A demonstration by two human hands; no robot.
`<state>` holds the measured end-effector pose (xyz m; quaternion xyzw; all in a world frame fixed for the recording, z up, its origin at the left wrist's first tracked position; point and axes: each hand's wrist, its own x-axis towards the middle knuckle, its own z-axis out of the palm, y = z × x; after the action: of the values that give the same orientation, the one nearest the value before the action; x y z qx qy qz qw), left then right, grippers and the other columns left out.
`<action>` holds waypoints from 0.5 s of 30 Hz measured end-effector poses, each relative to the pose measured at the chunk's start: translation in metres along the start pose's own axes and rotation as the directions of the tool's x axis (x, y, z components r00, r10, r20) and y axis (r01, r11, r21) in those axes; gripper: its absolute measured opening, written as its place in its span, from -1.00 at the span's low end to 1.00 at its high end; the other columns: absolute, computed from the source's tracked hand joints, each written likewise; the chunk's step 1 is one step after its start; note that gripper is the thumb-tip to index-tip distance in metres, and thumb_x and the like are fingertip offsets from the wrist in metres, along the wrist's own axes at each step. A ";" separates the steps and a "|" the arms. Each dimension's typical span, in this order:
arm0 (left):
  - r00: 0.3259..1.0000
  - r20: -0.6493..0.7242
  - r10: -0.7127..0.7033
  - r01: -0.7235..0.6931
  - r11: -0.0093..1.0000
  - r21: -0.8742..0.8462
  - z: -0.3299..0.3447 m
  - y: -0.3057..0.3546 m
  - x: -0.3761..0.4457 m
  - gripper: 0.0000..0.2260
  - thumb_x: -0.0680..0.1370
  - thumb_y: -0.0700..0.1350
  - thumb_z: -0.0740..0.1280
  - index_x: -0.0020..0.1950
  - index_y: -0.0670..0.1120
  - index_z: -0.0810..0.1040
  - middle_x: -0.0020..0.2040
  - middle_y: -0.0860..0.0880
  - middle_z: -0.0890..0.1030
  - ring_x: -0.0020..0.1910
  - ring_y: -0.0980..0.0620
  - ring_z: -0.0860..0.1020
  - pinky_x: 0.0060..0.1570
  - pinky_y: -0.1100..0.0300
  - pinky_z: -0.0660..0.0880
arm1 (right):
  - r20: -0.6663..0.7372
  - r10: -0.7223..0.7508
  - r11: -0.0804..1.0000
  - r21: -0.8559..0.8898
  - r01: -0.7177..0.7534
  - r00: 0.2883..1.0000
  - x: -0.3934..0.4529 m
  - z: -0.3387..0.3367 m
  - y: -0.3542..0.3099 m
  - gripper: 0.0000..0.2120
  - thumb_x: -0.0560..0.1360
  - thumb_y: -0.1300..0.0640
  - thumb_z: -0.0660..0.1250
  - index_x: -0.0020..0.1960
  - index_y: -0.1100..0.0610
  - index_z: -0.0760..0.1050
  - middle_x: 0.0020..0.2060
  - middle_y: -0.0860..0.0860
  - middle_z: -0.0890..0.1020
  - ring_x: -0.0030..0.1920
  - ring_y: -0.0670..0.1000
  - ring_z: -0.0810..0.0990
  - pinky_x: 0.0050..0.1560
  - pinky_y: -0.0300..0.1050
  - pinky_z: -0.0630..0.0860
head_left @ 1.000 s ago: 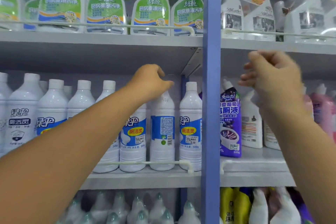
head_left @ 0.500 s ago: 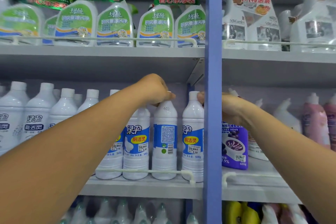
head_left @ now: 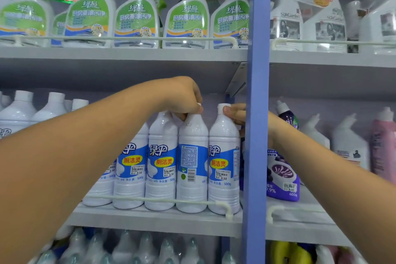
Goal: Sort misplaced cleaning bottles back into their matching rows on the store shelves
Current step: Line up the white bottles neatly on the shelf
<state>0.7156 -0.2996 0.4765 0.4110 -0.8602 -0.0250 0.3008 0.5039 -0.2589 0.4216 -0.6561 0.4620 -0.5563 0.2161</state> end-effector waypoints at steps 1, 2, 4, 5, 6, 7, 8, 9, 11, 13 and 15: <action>1.000 0.001 0.002 -0.002 1.000 0.003 0.000 0.001 0.000 -0.80 0.59 -0.06 0.43 0.20 -0.04 0.64 -0.02 -0.04 0.71 -0.19 -0.01 0.75 0.03 0.00 0.68 | -0.009 -0.007 1.000 0.017 0.007 1.000 0.000 0.001 0.002 -0.73 0.42 -0.02 0.47 0.02 0.13 0.66 -0.03 0.16 0.73 -0.02 0.14 0.68 0.08 0.13 0.65; 1.000 0.004 0.004 -0.004 1.000 0.009 0.000 0.002 0.000 -0.81 0.59 -0.07 0.42 0.20 -0.05 0.64 -0.03 -0.03 0.71 -0.18 -0.01 0.74 0.03 0.02 0.68 | -0.021 -0.012 0.999 0.034 0.013 1.000 0.001 0.001 0.004 -0.79 0.47 0.02 0.46 0.01 0.14 0.66 -0.07 0.13 0.73 -0.04 0.13 0.68 0.04 0.09 0.66; 1.000 0.020 0.005 -0.005 1.000 0.027 0.000 0.002 0.001 -0.81 0.61 -0.08 0.40 0.21 -0.04 0.65 -0.02 -0.02 0.70 -0.17 0.00 0.74 0.03 0.06 0.68 | -0.028 -0.013 0.999 0.041 0.014 1.000 0.001 0.001 0.007 -0.82 0.52 0.05 0.43 0.00 0.16 0.65 -0.10 0.11 0.73 -0.06 0.12 0.68 0.02 0.06 0.66; 0.999 0.032 0.003 -0.004 1.000 0.029 0.000 0.003 0.002 -0.80 0.61 -0.10 0.39 0.22 -0.04 0.65 -0.01 -0.01 0.71 -0.16 0.01 0.75 0.03 0.08 0.68 | -0.018 -0.005 0.999 0.036 0.005 1.000 0.001 0.000 0.009 -0.80 0.53 0.04 0.42 0.02 0.17 0.65 -0.08 0.12 0.73 -0.05 0.12 0.69 0.06 0.09 0.65; 0.999 0.048 -0.002 0.001 1.000 0.019 -0.001 0.002 0.003 -0.79 0.60 -0.12 0.39 0.23 -0.04 0.65 0.00 -0.01 0.71 -0.16 0.02 0.75 0.03 0.10 0.67 | -0.006 0.008 1.000 0.030 -0.008 1.000 0.001 -0.001 0.009 -0.76 0.54 0.03 0.41 0.05 0.19 0.65 -0.04 0.13 0.74 -0.03 0.14 0.70 0.11 0.12 0.64; 0.998 0.066 -0.007 0.007 1.000 0.001 -0.002 0.002 0.004 -0.78 0.60 -0.15 0.39 0.24 -0.05 0.65 0.02 -0.01 0.71 -0.14 0.03 0.75 0.02 0.12 0.67 | 0.008 0.017 0.999 0.028 -0.018 1.000 0.000 -0.002 0.010 -0.71 0.52 0.00 0.42 0.10 0.21 0.65 0.01 0.14 0.73 0.02 0.16 0.70 0.16 0.14 0.63; 0.996 0.083 -0.009 0.011 1.000 -0.017 -0.004 0.002 0.004 -0.76 0.59 -0.19 0.39 0.25 -0.07 0.64 0.05 -0.02 0.71 -0.11 0.03 0.74 0.02 0.14 0.67 | 0.017 0.023 0.999 0.030 -0.023 1.000 0.000 -0.003 0.009 -0.64 0.48 -0.02 0.44 0.14 0.22 0.64 0.06 0.15 0.73 0.08 0.18 0.70 0.18 0.14 0.63; 0.995 0.097 -0.009 0.012 0.999 -0.034 -0.006 0.001 0.005 -0.75 0.58 -0.22 0.39 0.26 -0.08 0.64 0.08 -0.03 0.70 -0.08 0.03 0.74 0.02 0.16 0.67 | 0.019 0.025 0.999 0.038 -0.026 1.000 0.000 -0.004 0.009 -0.58 0.45 -0.03 0.46 0.17 0.23 0.63 0.08 0.16 0.72 0.13 0.19 0.69 0.18 0.12 0.62; 0.995 0.101 -0.002 0.006 0.999 -0.042 -0.009 -0.001 0.005 -0.78 0.59 -0.19 0.41 0.23 -0.09 0.66 0.07 -0.02 0.71 -0.07 0.05 0.73 0.01 0.19 0.66 | 0.035 0.043 0.998 0.045 -0.045 0.998 -0.001 -0.005 0.007 -0.49 0.40 -0.06 0.47 0.23 0.23 0.60 0.12 0.16 0.71 0.14 0.18 0.69 0.21 0.10 0.61; 0.997 0.074 0.009 -0.009 1.000 -0.002 -0.006 -0.003 0.006 -0.83 0.59 -0.11 0.42 0.16 -0.07 0.68 -0.01 0.01 0.74 -0.11 0.07 0.74 0.08 0.11 0.65 | 0.053 0.103 0.995 -0.006 -0.103 0.993 -0.005 -0.005 0.009 -0.44 0.40 -0.13 0.45 0.23 0.26 0.58 0.15 0.21 0.68 0.08 0.13 0.69 0.26 0.15 0.58; 0.999 0.033 0.020 -0.021 0.999 0.035 0.000 -0.006 0.007 -0.85 0.58 -0.04 0.43 0.10 -0.04 0.70 -0.07 0.02 0.75 -0.13 0.06 0.75 0.14 0.02 0.64 | -0.021 0.120 0.993 -0.012 -0.121 0.993 -0.012 -0.009 0.012 -0.52 0.53 -0.08 0.40 0.22 0.31 0.56 0.15 0.31 0.63 0.02 0.13 0.63 0.30 0.24 0.54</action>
<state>0.7164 -0.3085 0.4788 0.4070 -0.8695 -0.0132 0.2797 0.4918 -0.2519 0.4085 -0.6227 0.5065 -0.5459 0.2404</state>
